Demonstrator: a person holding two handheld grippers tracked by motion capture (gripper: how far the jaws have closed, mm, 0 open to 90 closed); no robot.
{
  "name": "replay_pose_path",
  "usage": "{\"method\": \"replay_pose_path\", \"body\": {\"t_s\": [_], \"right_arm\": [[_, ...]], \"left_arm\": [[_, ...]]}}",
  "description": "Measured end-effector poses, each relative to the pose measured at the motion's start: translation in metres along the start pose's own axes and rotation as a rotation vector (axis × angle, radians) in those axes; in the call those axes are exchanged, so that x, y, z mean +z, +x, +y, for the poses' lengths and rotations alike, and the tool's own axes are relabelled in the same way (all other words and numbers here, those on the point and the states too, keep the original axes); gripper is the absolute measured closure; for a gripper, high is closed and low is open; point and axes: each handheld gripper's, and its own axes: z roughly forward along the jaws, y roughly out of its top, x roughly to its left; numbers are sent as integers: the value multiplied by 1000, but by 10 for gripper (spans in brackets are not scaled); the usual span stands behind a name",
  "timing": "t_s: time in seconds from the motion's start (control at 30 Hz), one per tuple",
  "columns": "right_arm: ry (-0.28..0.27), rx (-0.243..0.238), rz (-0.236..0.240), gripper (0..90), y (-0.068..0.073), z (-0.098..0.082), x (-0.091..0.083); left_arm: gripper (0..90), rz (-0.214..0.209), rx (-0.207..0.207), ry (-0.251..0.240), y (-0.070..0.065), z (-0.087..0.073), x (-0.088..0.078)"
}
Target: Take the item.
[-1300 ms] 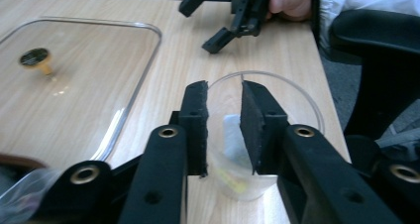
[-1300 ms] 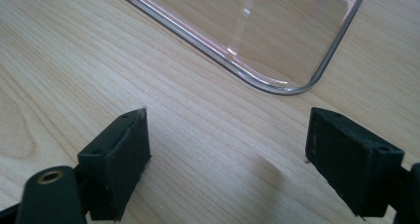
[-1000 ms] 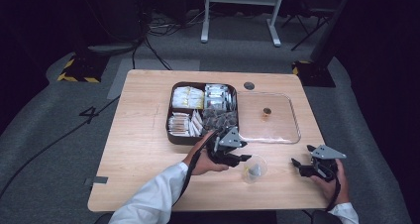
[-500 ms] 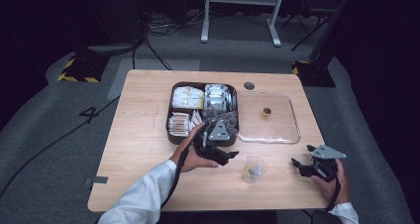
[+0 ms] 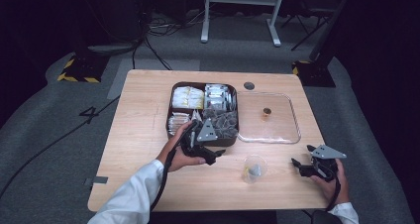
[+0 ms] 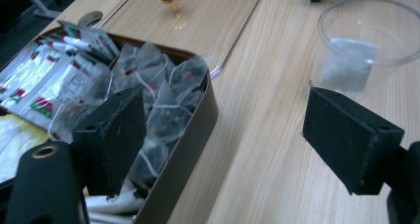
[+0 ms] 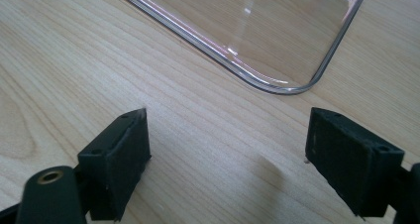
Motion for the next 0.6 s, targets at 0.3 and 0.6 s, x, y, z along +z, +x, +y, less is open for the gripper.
{"method": "replay_pose_path", "body": {"t_s": [0.3,0.6], "right_arm": [[-1,-2,-2,175,0,0,0],[-1,-3,-3,175,0,0,0]], "left_arm": [[177,54,12,35,2,-24,-16],[176,112,-50,43,10,-59,-34]]}}
